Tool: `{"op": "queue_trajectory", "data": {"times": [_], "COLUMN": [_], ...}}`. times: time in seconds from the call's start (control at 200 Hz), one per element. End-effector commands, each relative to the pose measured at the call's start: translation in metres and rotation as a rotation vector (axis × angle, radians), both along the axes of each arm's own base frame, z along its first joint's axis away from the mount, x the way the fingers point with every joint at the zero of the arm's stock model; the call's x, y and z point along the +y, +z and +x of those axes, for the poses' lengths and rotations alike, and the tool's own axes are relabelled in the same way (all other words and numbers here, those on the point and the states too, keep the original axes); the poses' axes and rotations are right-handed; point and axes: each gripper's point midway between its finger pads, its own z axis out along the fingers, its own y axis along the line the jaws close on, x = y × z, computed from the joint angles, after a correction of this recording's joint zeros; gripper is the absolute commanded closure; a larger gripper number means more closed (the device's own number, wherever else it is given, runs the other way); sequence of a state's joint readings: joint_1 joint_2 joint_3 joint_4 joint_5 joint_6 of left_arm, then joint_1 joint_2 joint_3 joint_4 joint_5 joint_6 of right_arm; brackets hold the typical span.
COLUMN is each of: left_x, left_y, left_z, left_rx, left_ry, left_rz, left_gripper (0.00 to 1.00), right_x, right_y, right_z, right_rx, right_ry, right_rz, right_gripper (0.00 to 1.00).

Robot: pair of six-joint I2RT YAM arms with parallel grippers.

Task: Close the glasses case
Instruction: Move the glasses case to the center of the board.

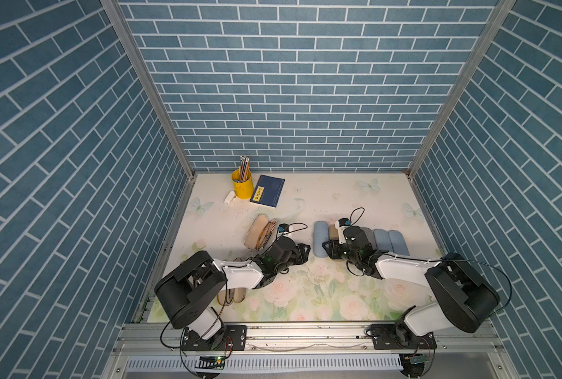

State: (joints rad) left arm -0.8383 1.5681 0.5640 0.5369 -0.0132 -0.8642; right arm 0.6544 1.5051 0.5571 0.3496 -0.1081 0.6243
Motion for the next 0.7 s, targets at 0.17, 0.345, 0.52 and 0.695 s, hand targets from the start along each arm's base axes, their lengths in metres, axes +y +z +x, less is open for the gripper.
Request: {"op": "queue_trajectory", "data": {"times": [0.17, 0.345, 0.52, 0.695], "left_x": [0.009, 0.008, 0.005, 0.003], "left_y": [-0.009, -0.014, -0.019, -0.019], "left_z": [0.006, 0.010, 0.013, 0.017], "left_rx": [0.005, 0.012, 0.018, 0.018], "left_ry": [0.023, 0.022, 0.018, 0.016], "left_rz": [0.012, 0.012, 0.023, 0.025], "left_gripper": [0.46, 0.47, 0.47, 0.47], "right_x": [0.019, 0.024, 0.015, 0.001], "right_y": [0.002, 0.001, 0.021, 0.037], "right_z": [0.005, 0.006, 0.006, 0.003], "right_rx": [0.008, 0.010, -0.041, -0.074], "right_ry": [0.040, 0.054, 0.025, -0.004], "right_rz": [0.072, 0.087, 0.111, 0.084], "right_gripper": [0.67, 0.67, 0.63, 0.60]}}
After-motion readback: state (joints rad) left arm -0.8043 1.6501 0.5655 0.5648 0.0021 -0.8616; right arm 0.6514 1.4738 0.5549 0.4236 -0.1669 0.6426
